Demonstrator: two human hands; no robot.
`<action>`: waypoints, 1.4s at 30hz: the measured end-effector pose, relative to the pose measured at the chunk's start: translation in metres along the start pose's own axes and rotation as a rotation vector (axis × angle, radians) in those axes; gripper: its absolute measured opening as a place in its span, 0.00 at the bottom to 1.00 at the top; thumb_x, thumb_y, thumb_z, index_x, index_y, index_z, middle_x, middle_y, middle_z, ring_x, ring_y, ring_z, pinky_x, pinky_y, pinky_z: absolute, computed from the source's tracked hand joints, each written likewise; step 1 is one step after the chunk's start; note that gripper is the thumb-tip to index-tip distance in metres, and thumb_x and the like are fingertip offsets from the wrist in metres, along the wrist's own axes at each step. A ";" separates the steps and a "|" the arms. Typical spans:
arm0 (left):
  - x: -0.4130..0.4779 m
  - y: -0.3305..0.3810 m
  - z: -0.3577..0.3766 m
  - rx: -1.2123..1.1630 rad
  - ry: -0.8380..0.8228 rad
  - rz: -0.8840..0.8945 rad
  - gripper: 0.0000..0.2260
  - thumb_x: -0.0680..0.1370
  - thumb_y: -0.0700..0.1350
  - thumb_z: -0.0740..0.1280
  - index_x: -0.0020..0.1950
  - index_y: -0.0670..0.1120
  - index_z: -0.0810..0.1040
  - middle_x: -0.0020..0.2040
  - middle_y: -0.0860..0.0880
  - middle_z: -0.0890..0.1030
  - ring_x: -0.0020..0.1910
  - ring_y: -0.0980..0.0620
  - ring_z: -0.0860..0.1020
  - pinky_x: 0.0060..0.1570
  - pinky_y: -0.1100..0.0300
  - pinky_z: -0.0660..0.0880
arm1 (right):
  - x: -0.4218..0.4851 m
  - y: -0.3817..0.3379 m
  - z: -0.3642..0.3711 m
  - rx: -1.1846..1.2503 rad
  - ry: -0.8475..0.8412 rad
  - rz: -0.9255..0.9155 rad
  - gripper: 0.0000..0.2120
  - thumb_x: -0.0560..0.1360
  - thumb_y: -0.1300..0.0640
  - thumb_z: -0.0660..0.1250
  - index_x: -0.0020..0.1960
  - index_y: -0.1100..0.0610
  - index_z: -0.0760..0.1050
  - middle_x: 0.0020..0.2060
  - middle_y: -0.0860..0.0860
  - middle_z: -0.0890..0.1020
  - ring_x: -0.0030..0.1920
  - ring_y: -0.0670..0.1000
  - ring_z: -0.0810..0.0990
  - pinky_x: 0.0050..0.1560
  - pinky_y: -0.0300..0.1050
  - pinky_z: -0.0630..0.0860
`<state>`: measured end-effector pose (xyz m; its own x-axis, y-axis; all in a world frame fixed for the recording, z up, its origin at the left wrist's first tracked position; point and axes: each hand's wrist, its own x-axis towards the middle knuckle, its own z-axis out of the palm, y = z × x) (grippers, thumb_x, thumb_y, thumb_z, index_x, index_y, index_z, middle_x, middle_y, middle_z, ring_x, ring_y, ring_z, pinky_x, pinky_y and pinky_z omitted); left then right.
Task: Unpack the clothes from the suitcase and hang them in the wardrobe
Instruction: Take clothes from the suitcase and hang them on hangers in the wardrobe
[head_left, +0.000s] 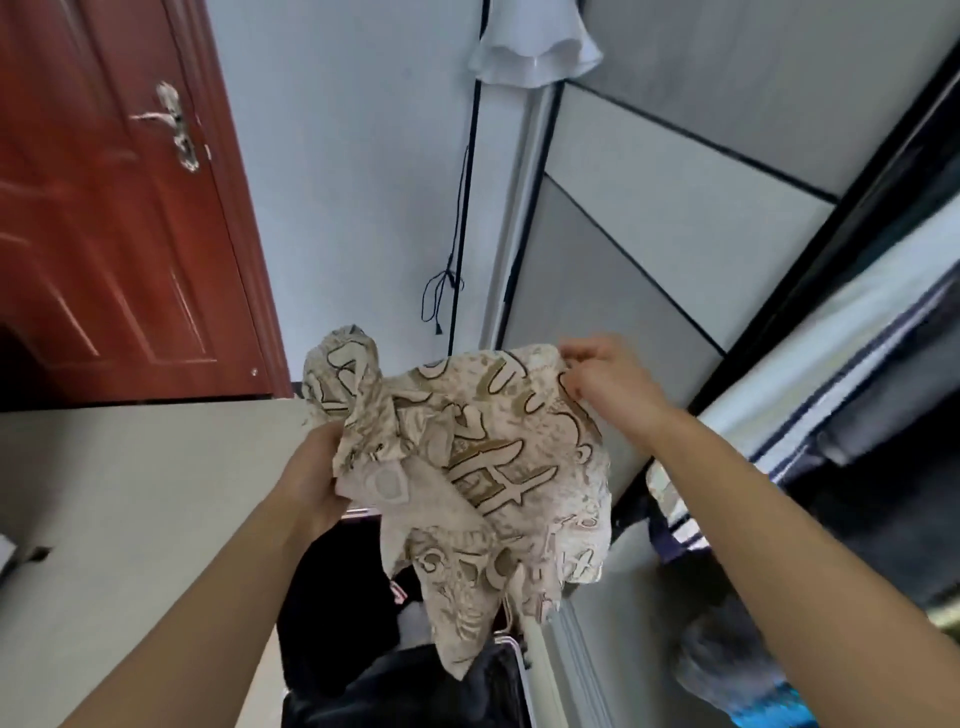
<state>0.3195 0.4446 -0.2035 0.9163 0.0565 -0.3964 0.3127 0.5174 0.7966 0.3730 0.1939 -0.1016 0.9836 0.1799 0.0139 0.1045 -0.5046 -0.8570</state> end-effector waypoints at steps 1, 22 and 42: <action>-0.010 0.015 0.003 0.039 0.006 0.016 0.14 0.81 0.41 0.54 0.50 0.40 0.79 0.47 0.41 0.82 0.41 0.48 0.82 0.44 0.56 0.79 | -0.008 -0.018 -0.013 -0.121 -0.005 -0.050 0.17 0.68 0.74 0.61 0.42 0.54 0.80 0.24 0.41 0.76 0.26 0.38 0.73 0.27 0.29 0.66; -0.081 0.088 0.018 0.474 0.455 0.390 0.20 0.78 0.40 0.64 0.69 0.38 0.69 0.59 0.38 0.77 0.41 0.43 0.76 0.33 0.65 0.75 | -0.086 -0.151 -0.072 -0.493 0.357 -0.055 0.11 0.69 0.57 0.72 0.34 0.64 0.77 0.27 0.54 0.72 0.32 0.52 0.71 0.33 0.42 0.68; -0.156 0.017 0.163 0.876 -0.273 0.711 0.15 0.80 0.50 0.64 0.33 0.51 0.73 0.28 0.61 0.75 0.30 0.60 0.75 0.34 0.63 0.70 | -0.108 -0.161 -0.112 0.854 0.517 0.043 0.09 0.73 0.72 0.60 0.37 0.61 0.69 0.35 0.53 0.66 0.30 0.50 0.72 0.42 0.45 0.83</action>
<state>0.2227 0.3055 -0.0535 0.9449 -0.1445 0.2938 -0.3260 -0.3311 0.8855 0.2660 0.1612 0.0931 0.9485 -0.3160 0.0228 0.1262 0.3110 -0.9420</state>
